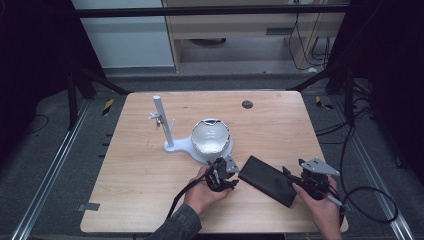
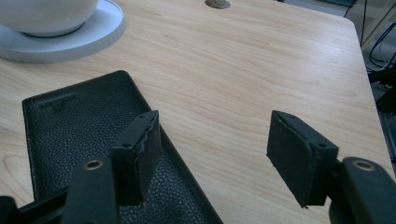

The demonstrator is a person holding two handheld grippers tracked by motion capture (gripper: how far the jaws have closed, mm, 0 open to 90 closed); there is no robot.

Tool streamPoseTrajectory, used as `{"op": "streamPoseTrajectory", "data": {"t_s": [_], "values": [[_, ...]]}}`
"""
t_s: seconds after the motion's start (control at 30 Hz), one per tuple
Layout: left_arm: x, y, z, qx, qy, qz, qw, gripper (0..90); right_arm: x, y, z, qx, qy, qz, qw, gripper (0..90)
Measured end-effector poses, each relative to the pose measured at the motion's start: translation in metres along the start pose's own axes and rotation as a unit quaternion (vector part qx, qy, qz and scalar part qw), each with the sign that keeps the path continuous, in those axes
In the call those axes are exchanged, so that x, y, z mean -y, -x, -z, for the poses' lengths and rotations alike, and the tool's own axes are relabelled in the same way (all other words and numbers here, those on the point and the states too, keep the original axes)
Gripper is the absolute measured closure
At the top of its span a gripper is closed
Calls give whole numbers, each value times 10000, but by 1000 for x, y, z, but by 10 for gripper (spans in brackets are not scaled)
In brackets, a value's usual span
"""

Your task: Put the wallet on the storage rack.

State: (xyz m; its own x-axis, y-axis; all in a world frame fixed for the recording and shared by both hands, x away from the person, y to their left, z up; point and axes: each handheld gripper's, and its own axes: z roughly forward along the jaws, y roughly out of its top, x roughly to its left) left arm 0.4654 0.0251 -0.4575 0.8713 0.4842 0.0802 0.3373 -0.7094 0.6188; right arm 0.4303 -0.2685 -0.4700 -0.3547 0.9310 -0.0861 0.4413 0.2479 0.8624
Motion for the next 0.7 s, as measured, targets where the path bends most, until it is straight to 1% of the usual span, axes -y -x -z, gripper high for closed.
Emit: {"op": "streamPoseTrajectory", "data": {"t_s": [0.03,0.07,0.1,0.13,0.2,0.27,0.3,0.37,0.43,0.53,0.6,0.7], "values": [[0,0,0,0,0,0,10000,733,0,0,0,0,0,0,10000,354],[1,-3,-1,-34,-57,1,10000,771,1,0,1,30,-15,22,10000,362],[1,-4,-1,-48,-38,14,10000,799,2,0,1,41,-13,31,10000,366],[1,-6,-1,-39,-27,39,10000,820,2,0,2,42,-8,20,10000,370],[2,-8,-3,-6,-97,40,9999,862,2,-1,3,52,-5,4,10000,379],[3,-9,-5,-41,-164,2,9999,876,2,0,3,69,12,3,10000,381],[3,-11,-6,-54,-165,19,9998,882,2,0,3,78,12,24,10000,381],[3,-12,-8,38,-139,95,9999,895,2,0,3,62,-12,2,10000,381],[2,-13,-11,77,-168,88,9998,900,2,-1,2,61,-15,30,10000,381],[-1,-12,-17,51,-280,40,9996,900,2,-1,3,38,2,7,10000,381],[-2,-14,-21,44,-280,76,9996,900,2,0,4,41,28,22,10000,382],[-3,-14,-24,28,-298,69,9995,900,2,1,3,43,20,-1,10000,383]]}}
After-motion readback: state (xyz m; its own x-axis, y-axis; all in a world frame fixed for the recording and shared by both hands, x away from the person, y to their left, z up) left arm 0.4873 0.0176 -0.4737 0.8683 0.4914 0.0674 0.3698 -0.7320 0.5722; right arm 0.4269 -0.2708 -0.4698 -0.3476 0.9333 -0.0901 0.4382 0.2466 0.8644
